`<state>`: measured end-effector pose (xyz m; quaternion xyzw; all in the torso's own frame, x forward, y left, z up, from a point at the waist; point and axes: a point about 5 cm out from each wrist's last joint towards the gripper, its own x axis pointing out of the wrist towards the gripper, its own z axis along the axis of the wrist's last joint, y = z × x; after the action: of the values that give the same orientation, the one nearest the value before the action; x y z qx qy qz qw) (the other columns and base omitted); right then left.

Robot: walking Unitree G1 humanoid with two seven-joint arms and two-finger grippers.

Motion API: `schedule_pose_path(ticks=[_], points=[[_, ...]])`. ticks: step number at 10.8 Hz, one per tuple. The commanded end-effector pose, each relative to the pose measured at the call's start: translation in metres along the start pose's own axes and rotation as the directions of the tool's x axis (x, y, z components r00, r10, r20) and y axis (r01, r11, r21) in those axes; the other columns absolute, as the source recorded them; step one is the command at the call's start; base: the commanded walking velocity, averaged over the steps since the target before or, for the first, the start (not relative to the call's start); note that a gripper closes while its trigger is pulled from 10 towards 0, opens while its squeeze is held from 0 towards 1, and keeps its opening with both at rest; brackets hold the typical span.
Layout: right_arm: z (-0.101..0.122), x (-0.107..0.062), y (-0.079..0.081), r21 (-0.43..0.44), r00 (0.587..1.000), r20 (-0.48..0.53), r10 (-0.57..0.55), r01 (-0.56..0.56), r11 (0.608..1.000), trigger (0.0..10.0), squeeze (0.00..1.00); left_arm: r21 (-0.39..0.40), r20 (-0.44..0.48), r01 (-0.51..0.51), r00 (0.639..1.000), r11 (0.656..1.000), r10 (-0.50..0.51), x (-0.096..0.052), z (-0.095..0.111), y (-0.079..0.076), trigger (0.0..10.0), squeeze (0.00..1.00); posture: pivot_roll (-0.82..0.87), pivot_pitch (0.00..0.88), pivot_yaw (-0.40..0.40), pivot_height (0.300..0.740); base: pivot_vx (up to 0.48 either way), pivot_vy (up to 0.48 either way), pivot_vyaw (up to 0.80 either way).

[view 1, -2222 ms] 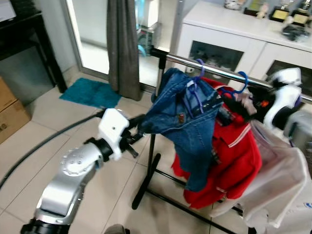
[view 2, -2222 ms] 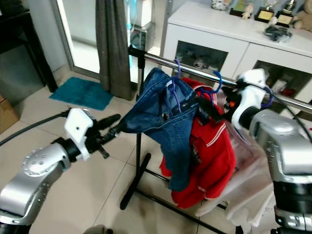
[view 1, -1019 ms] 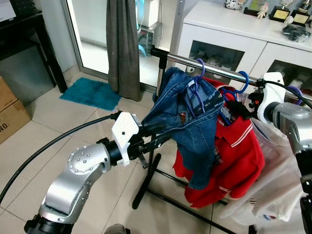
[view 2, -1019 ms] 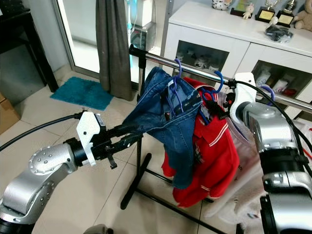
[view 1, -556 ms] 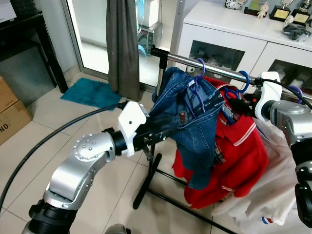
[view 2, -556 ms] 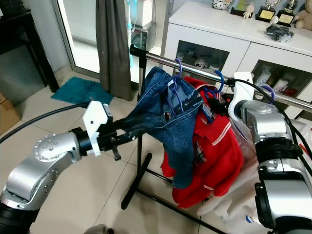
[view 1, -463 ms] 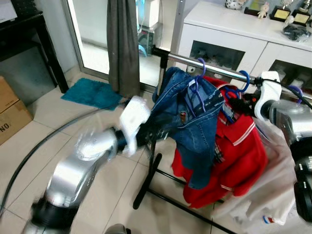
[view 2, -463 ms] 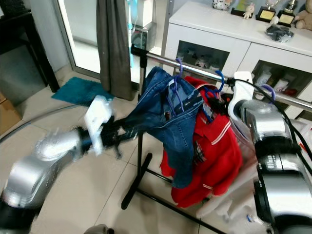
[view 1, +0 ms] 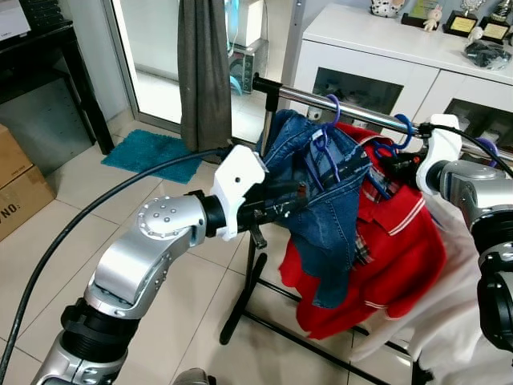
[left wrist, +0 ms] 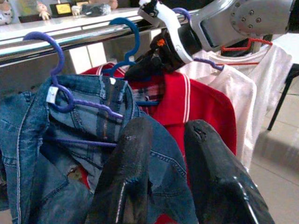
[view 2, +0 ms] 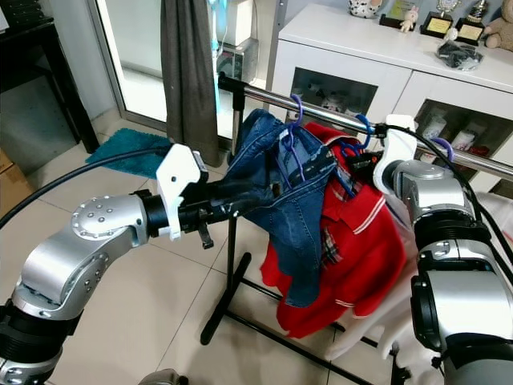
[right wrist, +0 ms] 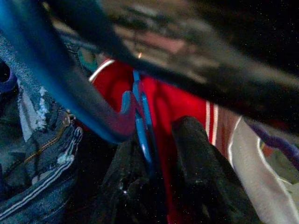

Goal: Hang hanger

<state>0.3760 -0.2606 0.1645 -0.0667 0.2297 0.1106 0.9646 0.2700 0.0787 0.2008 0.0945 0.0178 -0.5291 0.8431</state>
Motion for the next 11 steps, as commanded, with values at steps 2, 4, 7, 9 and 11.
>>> schedule_pose_path(ticks=[2,4,7,9,11], points=[[-0.008,0.001,-0.002,0.055,1.0,-0.03,0.009,-0.007,0.998,0.0,0.0,0.012,0.004,0.034,0.999,0.999,-0.034,0.003,0.005,-0.003,10.0,0.0,0.03,0.0,-0.023,0.74,0.0,0.0,0.0],[-0.008,0.0,-0.001,0.077,0.999,-0.025,0.037,-0.035,0.996,0.0,0.0,0.006,-0.006,0.041,0.999,0.999,-0.041,0.002,0.003,-0.005,10.0,0.0,0.03,0.0,-0.025,0.74,0.0,0.0,0.0],[-0.014,-0.005,-0.004,0.112,0.997,-0.019,0.072,-0.069,0.991,0.0,0.0,-0.017,-0.033,0.023,0.999,1.0,-0.024,-0.003,-0.007,-0.007,10.0,0.0,0.01,0.0,-0.029,0.74,0.0,0.0,0.0],[-0.016,-0.009,-0.006,0.124,0.997,-0.013,0.077,-0.074,0.989,0.0,0.0,-0.034,-0.029,0.017,0.999,0.999,-0.018,-0.006,-0.009,-0.008,10.0,0.0,0.0,0.0,-0.027,0.74,0.0,0.0,0.0],[-0.011,-0.014,-0.01,0.138,0.999,0.018,0.044,-0.046,0.989,0.0,0.0,-0.038,-0.048,-0.006,0.999,0.999,0.004,-0.008,-0.013,-0.007,10.0,0.0,0.0,0.0,-0.032,0.74,0.0,0.0,0.0]])
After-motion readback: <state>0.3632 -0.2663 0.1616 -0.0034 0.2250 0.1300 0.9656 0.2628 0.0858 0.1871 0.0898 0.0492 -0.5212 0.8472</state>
